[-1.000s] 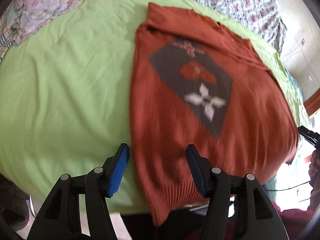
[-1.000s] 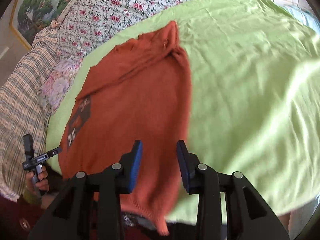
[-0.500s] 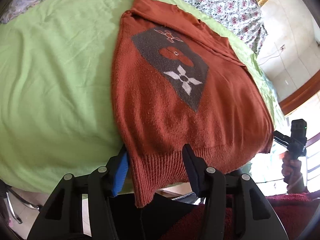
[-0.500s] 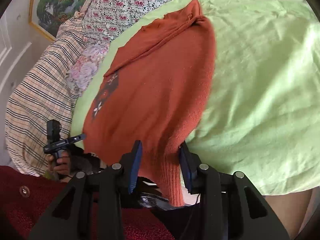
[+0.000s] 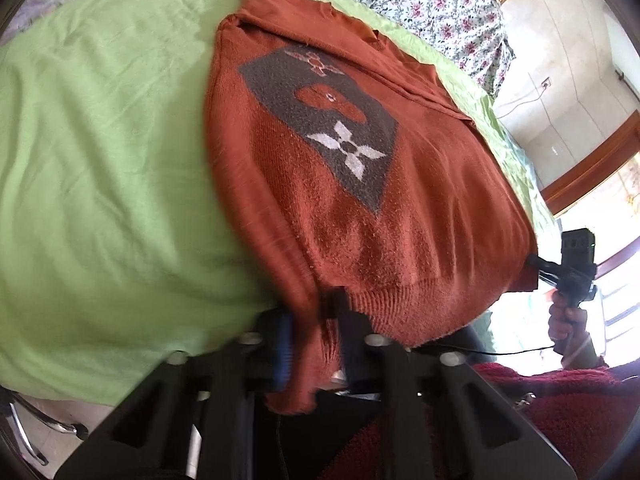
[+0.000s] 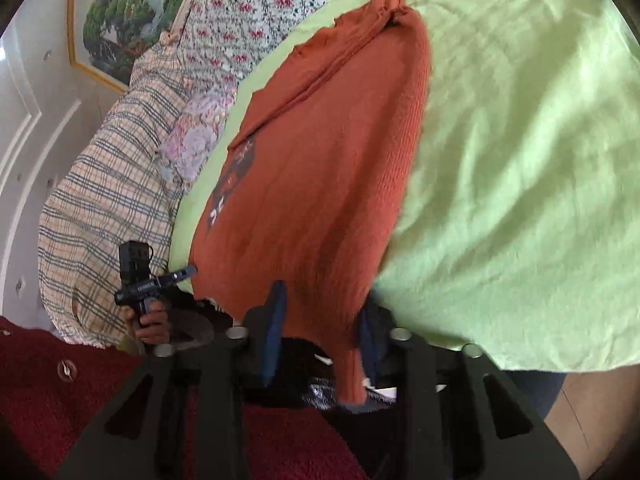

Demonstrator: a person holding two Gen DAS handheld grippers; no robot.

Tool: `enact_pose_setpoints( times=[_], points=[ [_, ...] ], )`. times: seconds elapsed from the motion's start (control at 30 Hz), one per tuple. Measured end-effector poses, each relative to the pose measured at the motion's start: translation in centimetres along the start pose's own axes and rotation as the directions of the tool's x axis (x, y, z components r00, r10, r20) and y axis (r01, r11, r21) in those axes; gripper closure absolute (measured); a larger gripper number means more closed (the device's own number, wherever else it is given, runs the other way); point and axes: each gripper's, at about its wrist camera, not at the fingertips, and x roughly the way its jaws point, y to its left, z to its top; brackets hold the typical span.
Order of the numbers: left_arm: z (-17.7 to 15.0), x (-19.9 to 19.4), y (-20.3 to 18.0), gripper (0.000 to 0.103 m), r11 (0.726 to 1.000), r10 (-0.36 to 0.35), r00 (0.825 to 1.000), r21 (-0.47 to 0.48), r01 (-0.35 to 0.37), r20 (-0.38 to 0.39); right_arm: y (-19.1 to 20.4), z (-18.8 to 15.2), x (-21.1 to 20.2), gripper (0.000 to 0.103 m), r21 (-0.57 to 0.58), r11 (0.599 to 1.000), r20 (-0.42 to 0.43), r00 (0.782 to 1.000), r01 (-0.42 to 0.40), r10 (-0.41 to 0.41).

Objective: Fold small clothes

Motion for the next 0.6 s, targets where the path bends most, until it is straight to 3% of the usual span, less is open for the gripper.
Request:
enact_pose_setpoints(
  times=[0.03,0.2,0.3,0.43,0.6],
  points=[
    [0.0,0.0,0.1,0.09,1.0,-0.002,1.0,-0.003,0.002,0.003,0.2,0.1,0.0,0.093,-0.009,1.0,0.002,1.0,0.015,-0.015],
    [-0.5,-0.9,-0.3,0.096,1.0,0.018,0.999,-0.011,-0.018,0.049,0.8,0.2,-0.4,0.095,-0.036,0.999,0.006,0.999,0.034,-0.034],
    [-0.2,-2.4,-0.8,0.097,0.999,0.017,0.994,-0.035,-0.014,0.112,1.3,0.5,-1.5,0.095,-0.041,0.999,0.039,0.999,-0.002,0.004],
    [1.6,-5.0,-1.8,0.098,0.999,-0.005,0.974,-0.048,0.016,0.226,2.4,2.2,-3.2,0.095,-0.045,0.997,0.121,0.99,-0.07,0.075],
    [6.3,-7.1,-3.4,0.098,1.0,-0.009,0.93,-0.019,0.017,0.367,4.5,5.9,-3.8,0.095,-0.109,0.99,0.199,0.974,-0.085,0.106]
  ],
)
